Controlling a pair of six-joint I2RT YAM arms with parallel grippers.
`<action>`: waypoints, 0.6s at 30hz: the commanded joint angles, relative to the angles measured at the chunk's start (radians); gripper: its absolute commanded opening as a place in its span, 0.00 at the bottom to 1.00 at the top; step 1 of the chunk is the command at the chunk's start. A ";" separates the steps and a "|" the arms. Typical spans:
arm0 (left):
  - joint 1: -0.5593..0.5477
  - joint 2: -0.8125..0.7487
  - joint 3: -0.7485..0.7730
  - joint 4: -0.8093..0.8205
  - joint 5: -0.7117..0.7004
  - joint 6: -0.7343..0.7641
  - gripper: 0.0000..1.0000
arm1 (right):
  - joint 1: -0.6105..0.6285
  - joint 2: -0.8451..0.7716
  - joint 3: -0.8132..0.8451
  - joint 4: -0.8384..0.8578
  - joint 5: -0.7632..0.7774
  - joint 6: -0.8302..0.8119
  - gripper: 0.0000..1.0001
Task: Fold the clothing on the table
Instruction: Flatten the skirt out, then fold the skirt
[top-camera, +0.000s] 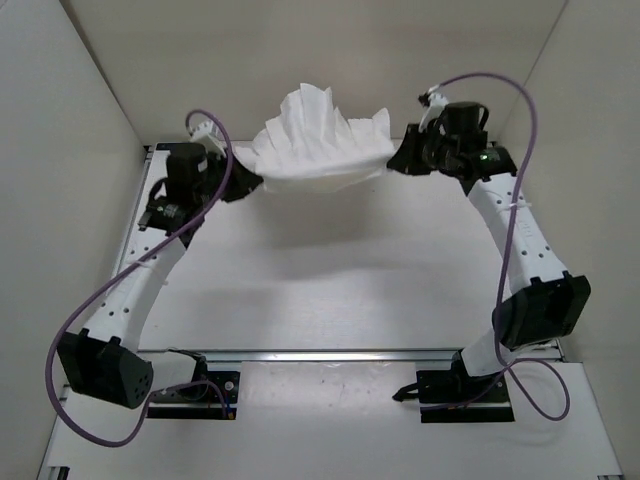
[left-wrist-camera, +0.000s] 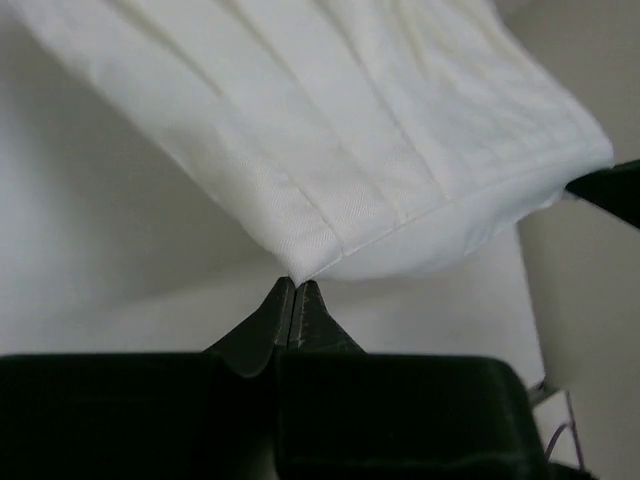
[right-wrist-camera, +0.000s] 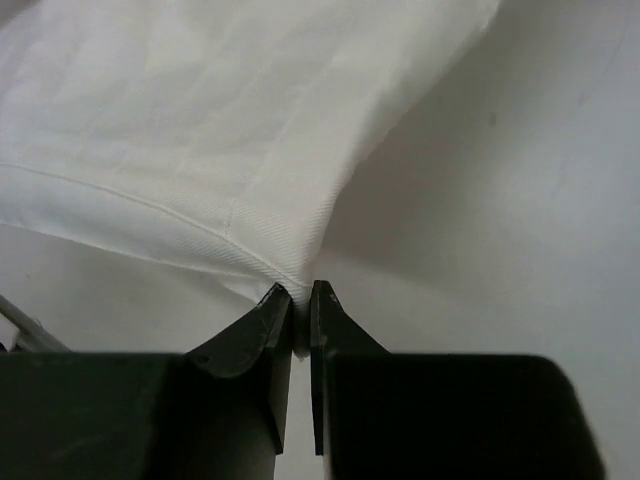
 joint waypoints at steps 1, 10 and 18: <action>-0.023 -0.010 -0.295 0.065 -0.021 -0.054 0.00 | -0.013 0.024 -0.231 0.041 -0.001 0.034 0.00; -0.135 -0.002 -0.760 0.042 -0.032 -0.100 0.00 | 0.050 -0.045 -0.710 0.025 0.095 0.129 0.00; -0.176 -0.300 -0.753 -0.223 -0.048 -0.077 0.00 | 0.214 -0.256 -0.817 -0.185 0.209 0.223 0.00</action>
